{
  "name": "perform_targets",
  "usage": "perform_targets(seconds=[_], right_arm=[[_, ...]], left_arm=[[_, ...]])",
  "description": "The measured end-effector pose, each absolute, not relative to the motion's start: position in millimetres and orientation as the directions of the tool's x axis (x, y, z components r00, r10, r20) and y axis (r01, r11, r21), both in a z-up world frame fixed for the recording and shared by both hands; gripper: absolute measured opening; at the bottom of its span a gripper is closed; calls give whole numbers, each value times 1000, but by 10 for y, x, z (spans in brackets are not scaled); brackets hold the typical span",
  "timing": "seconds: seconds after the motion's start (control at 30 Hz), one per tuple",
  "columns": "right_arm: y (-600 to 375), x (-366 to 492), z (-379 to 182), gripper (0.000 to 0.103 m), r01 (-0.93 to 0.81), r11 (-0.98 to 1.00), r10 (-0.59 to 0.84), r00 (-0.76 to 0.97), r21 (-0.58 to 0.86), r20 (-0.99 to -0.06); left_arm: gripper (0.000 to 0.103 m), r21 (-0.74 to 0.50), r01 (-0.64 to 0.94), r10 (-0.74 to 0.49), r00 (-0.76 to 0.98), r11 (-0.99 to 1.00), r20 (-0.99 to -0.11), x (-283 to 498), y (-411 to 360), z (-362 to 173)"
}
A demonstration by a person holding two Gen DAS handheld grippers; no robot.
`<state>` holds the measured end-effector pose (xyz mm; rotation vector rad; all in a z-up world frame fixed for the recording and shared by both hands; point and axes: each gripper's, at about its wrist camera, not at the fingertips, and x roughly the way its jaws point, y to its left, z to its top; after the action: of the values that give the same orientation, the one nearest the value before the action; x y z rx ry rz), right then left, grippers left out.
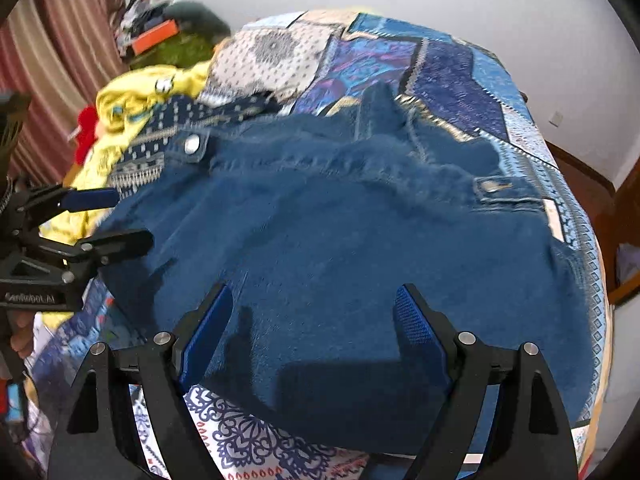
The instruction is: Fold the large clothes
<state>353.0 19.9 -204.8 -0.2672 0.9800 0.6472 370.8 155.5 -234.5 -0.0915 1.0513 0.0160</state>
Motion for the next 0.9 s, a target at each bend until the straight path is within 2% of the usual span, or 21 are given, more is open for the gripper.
perform_targets(seconds=[0.17,0.3,0.37,0.67,0.8,0.9], right_arm=[[145,3597,-2191,81,-605,796,320,391,21,-863],[-79,3704,-2219,83,-591,798,371,327,118,-869],[-175,3699,-2217,83,-583,804,361,324,116,-874],[-734,3654,-2139,86,-480,877,231,420,1,-877],[-1104,3663,-2058,86,-418,908,232,439,31,-868],[-1250,3619,-2014,86,-360,933,181,471,0,-863]], left_arm=[[84,-66,-73,-24,472,995,-881,3727,1513,-2539],[88,-84,-101,-25,478,991,-878,3683,1604,-2578],[88,-80,-125,-11,481,989,-877,3638,1670,-2559],[89,-13,-250,109,465,968,-879,3307,2127,-2533],[93,-81,-305,77,475,949,-877,3124,2348,-2575],[93,-18,-361,162,463,932,-872,3009,2414,-2561]])
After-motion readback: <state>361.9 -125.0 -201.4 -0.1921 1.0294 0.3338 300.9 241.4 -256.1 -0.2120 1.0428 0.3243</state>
